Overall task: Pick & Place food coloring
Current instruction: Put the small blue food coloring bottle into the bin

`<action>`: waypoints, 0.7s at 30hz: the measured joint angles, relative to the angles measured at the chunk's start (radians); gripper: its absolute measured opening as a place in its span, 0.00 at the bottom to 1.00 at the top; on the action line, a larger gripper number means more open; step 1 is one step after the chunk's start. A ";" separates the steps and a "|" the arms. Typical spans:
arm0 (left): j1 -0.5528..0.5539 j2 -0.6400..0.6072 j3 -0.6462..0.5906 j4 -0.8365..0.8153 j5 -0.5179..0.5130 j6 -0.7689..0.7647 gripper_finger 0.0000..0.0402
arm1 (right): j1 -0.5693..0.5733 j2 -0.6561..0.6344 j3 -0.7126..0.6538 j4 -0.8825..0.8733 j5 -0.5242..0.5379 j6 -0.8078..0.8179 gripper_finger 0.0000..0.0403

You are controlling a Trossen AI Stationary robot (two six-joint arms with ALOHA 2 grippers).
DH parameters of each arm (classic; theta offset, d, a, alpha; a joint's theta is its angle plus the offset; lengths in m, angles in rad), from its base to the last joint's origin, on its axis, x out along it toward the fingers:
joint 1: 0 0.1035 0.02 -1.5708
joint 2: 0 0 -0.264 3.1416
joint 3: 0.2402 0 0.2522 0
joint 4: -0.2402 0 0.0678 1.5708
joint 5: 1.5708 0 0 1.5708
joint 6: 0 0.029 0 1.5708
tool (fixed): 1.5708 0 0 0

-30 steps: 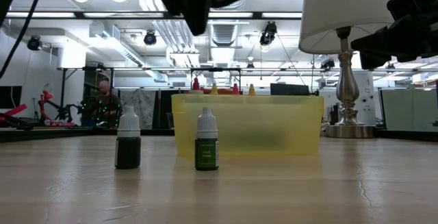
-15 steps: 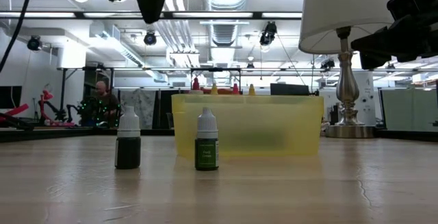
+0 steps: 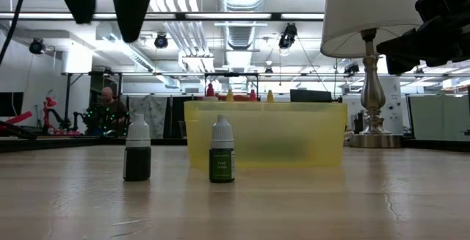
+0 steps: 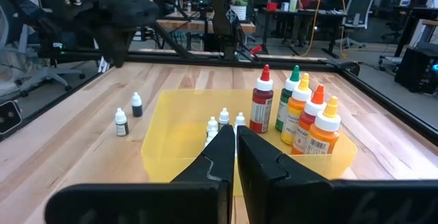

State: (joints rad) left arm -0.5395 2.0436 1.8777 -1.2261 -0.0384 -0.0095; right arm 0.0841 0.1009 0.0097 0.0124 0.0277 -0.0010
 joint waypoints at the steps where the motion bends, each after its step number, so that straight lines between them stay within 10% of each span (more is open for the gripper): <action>1: -0.001 -0.002 -0.007 0.001 -0.017 -0.004 0.26 | 0.000 0.000 0.000 0.000 0.000 0.000 0.02; 21: 0.055 -0.087 -0.271 0.234 -0.029 -0.038 0.26 | 0.000 -0.001 0.000 0.000 0.000 0.000 0.02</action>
State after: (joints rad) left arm -0.4849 1.9564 1.6068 -0.9919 -0.0673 -0.0473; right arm 0.0845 0.1001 0.0093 0.0124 0.0277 -0.0010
